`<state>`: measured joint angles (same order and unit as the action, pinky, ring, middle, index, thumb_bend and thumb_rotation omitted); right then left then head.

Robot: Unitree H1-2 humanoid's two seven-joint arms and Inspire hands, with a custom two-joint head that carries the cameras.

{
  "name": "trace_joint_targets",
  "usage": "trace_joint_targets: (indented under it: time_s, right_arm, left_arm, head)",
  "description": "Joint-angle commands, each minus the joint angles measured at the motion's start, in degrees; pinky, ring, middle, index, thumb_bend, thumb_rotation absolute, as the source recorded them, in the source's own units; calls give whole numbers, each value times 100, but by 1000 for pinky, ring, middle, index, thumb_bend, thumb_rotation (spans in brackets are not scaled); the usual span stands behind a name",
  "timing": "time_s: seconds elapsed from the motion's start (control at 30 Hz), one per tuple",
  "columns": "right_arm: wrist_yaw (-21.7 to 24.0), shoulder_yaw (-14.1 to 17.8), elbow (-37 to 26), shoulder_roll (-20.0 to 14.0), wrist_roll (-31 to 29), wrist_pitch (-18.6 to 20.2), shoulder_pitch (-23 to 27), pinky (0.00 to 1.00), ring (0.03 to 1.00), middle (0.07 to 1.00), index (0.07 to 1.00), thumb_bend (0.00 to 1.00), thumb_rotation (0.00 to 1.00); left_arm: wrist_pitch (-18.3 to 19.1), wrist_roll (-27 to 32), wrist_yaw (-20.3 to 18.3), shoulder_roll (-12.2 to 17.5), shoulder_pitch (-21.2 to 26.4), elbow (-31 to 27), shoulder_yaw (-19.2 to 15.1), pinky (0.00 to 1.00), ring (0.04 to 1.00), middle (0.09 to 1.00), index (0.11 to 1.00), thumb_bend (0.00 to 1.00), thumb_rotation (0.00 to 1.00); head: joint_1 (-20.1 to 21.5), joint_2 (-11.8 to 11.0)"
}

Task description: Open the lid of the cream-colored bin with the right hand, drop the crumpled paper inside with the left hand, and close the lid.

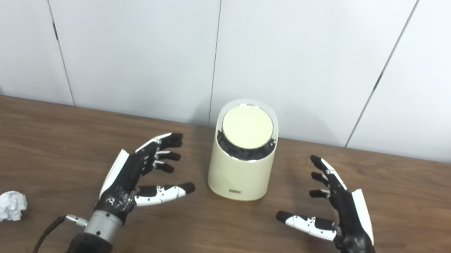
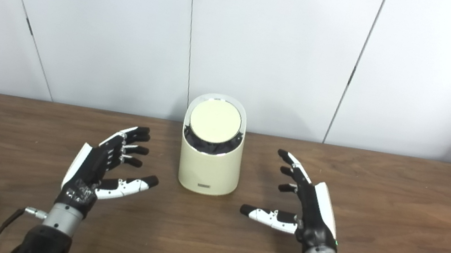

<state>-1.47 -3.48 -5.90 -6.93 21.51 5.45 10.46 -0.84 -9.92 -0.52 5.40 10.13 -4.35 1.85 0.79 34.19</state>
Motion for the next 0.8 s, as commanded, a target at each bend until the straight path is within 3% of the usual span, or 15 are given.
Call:
trace_joint_targets:
  time_s: [0.0, 0.53, 0.77]
  right_arm:
    - [-74, -9, -205, 20, 33, -81, 115, 678, 836, 898, 863, 842, 216]
    - [-93, -19, -267, 22, 69, 20, 87, 685, 840, 912, 869, 843, 230]
    - [-160, -52, -257, 156, 142, 92, 367, 717, 864, 918, 886, 791, 351]
  left_arm:
    - [-109, -42, 28, 36, 136, -173, -7, 653, 742, 820, 835, 773, 112]
    - [-83, -84, 43, 4, 119, -184, -5, 636, 739, 820, 841, 767, 103]
    - [-121, -84, 59, -3, 138, -126, -10, 641, 734, 811, 833, 776, 109]
  head:
    - [4, 8]
    - [0, 24]
    - [4, -41]
